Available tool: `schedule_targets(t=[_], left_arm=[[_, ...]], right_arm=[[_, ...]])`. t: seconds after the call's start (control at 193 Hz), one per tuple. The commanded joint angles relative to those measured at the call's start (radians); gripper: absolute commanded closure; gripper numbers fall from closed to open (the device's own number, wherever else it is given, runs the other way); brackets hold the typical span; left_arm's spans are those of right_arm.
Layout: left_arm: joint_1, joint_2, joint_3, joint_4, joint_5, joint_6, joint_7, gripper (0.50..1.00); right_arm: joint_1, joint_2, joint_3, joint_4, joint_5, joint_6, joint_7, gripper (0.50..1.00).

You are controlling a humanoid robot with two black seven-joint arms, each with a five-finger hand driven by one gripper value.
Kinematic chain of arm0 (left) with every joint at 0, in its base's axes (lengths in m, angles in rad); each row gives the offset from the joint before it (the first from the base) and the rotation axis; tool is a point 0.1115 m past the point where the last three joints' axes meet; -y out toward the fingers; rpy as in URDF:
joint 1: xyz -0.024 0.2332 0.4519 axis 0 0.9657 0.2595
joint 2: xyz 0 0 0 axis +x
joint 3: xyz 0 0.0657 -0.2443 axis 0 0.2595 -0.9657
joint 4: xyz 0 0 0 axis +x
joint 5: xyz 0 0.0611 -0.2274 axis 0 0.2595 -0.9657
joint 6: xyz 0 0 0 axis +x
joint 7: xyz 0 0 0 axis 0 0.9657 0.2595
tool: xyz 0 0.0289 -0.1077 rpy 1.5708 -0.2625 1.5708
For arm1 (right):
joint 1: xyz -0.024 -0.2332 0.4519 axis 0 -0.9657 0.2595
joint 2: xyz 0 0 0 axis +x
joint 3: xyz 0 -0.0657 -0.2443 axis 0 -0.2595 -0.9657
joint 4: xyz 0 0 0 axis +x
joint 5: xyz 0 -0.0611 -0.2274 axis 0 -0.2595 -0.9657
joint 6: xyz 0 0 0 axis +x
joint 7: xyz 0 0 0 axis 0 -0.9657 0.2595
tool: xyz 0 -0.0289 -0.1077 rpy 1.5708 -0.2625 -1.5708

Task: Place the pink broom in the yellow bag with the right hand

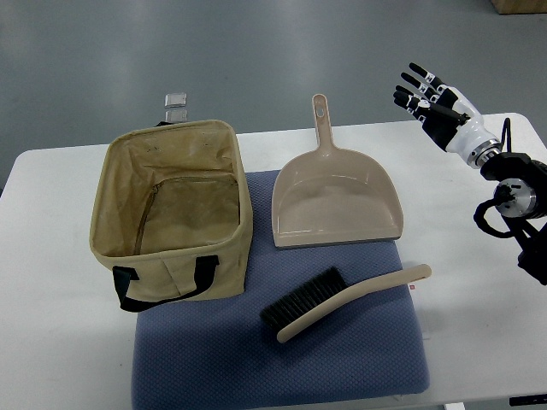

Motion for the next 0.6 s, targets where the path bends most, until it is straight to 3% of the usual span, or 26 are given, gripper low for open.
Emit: schedule_targets(t=[0.0,0.596], left_arm=[[0.0,0.0,0.0,0.0,0.0,0.0,0.0,0.5],[0.001,0.0,0.0,0.0,0.0,0.0,0.0,0.5]], right_arm=[[0.001,-0.001,0.001,0.0,0.0,-0.001,0.0,0.57],[-0.002,-0.002,0.001,0.0,0.002,0.011,0.002,0.57]])
